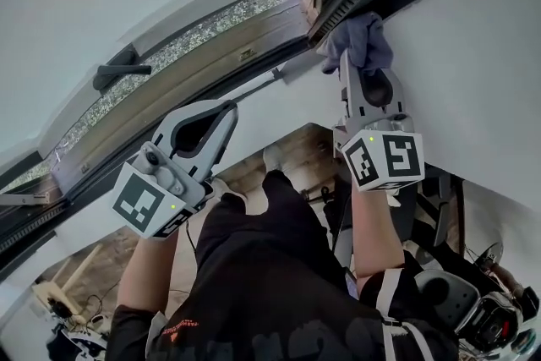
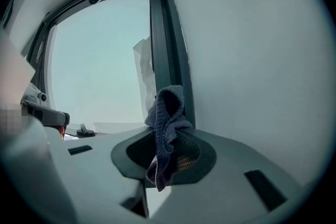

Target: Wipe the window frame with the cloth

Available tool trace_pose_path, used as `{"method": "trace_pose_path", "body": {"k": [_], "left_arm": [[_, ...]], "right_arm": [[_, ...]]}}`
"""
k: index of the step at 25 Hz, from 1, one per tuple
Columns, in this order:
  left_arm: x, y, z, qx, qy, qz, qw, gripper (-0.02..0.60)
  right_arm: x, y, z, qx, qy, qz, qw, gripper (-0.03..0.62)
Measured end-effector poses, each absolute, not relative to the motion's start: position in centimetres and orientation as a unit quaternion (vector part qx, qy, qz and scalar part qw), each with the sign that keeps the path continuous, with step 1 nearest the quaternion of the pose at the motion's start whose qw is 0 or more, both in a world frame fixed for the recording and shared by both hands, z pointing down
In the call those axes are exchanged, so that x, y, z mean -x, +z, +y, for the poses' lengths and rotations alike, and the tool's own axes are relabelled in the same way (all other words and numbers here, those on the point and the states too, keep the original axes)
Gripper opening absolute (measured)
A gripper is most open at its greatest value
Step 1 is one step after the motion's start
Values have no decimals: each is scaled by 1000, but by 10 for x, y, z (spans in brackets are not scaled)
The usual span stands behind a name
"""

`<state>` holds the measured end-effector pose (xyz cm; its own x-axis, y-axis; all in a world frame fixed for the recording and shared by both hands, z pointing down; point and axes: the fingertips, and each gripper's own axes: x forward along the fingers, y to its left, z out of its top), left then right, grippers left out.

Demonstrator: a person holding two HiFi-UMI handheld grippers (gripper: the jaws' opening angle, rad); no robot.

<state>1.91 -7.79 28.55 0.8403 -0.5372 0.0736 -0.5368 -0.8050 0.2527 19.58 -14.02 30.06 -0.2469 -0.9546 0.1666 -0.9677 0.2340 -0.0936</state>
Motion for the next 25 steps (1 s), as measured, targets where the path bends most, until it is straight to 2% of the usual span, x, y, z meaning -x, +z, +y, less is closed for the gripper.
{"method": "trace_pose_path", "body": {"k": [25], "left_arm": [[-39,347,-66,-947,32,-262,184,20]], "right_arm": [[-201,388,-143,-615,140,-774,62,55]]}}
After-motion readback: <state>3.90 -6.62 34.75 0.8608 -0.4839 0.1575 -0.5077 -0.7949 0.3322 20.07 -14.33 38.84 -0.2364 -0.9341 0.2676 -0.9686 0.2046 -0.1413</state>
